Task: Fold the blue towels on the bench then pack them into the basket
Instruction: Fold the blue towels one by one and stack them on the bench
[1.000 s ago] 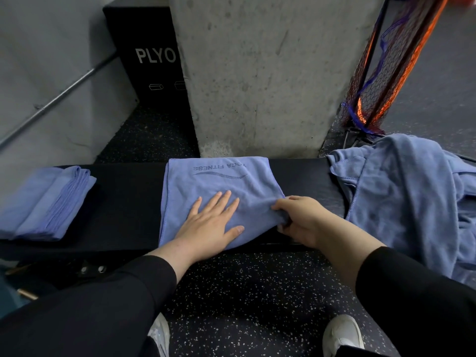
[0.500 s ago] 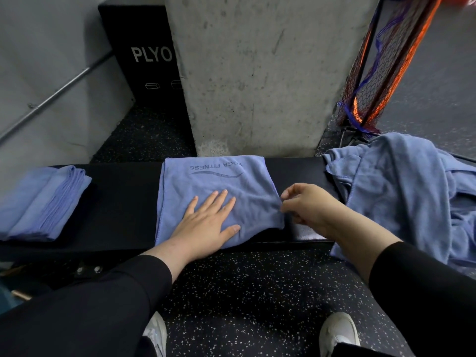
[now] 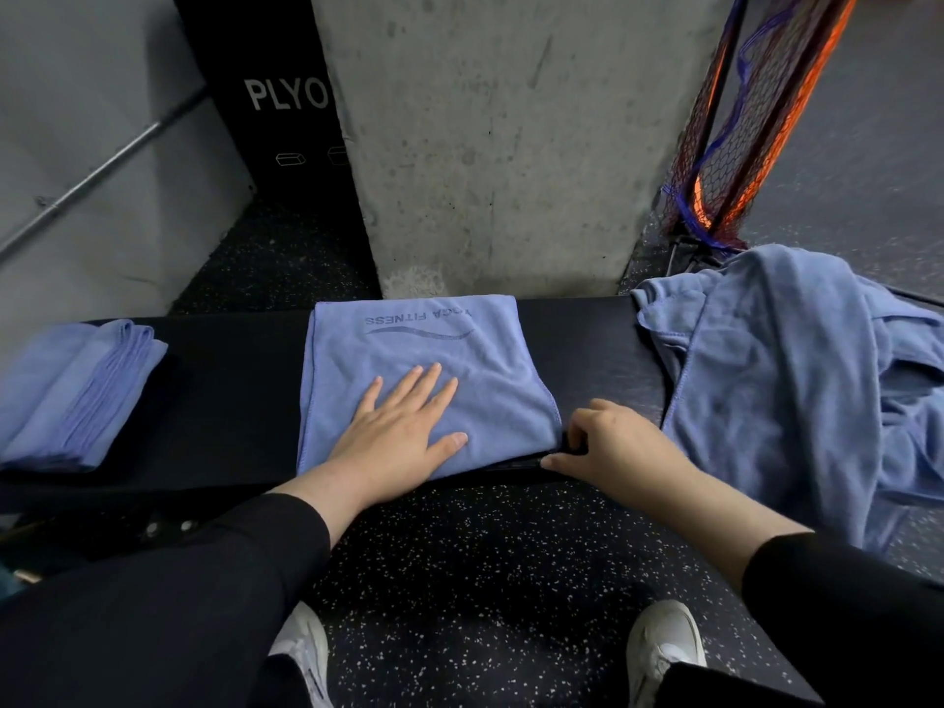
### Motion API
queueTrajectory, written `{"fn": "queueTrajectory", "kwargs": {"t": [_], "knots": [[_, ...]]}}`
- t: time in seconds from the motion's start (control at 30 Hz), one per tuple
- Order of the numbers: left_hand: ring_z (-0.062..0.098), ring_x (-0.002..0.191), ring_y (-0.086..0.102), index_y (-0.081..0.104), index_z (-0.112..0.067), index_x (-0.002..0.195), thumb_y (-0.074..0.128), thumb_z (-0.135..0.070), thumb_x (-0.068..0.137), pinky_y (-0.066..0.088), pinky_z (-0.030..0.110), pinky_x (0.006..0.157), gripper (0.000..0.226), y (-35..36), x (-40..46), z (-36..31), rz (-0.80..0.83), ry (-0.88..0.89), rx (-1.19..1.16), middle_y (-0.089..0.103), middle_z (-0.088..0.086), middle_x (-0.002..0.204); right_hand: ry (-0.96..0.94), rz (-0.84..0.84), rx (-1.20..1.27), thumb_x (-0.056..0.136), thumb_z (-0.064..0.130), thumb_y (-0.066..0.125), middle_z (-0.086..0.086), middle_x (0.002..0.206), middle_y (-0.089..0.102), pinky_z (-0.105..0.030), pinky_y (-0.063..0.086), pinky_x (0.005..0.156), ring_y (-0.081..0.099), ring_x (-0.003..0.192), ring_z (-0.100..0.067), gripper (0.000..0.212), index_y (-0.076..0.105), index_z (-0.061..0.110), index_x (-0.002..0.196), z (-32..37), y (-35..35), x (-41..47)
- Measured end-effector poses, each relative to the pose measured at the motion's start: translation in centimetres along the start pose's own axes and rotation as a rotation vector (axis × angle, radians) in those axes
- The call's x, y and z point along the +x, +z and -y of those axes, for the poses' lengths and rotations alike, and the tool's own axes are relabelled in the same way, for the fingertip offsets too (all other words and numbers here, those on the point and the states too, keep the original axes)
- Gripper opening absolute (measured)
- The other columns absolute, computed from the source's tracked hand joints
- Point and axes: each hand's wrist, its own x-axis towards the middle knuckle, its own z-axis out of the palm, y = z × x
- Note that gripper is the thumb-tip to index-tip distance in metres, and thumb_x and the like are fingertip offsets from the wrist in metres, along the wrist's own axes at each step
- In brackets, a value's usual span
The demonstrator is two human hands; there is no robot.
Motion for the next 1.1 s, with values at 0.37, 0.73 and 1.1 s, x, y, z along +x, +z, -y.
{"fn": "queueTrajectory", "kwargs": {"t": [0.37,0.73,1.1], "knots": [[0.005,0.152,-0.021,-0.006,-0.035,0.161,0.009,-0.074,0.093,-0.008,0.049,0.125,0.079,0.1,0.0,0.0,-0.006,-0.003,0.009,-0.019,-0.012,0.167,0.189,-0.176,0.236,0.085,0.035,0.061,0.007,0.079,0.053,-0.037,0.038,0.077,0.055,0.085,-0.022,0.016,0.053,0.024,0.077,2.1,1.8,-0.2],[0.005,0.152,-0.02,-0.005,-0.035,0.161,0.005,-0.076,0.089,-0.008,0.048,0.125,0.083,0.0,0.0,-0.1,-0.009,-0.004,0.014,-0.018,-0.011,0.167,-0.212,-0.402,0.457,0.091,0.019,0.065,0.013,0.085,0.052,-0.014,0.04,0.071,0.055,0.079,-0.005,0.011,0.074,0.023,0.097,1.5,0.3,0.0],[0.005,0.152,-0.021,-0.005,-0.036,0.161,0.008,-0.075,0.092,-0.008,0.048,0.125,0.08,0.0,0.0,-0.1,-0.005,0.001,0.008,-0.019,-0.012,0.167,-0.331,0.005,0.212,0.095,0.026,0.055,0.01,0.078,0.057,-0.035,0.046,0.074,0.052,0.075,-0.011,0.013,0.056,0.024,0.082,-1.2,-0.7,0.6]]}}
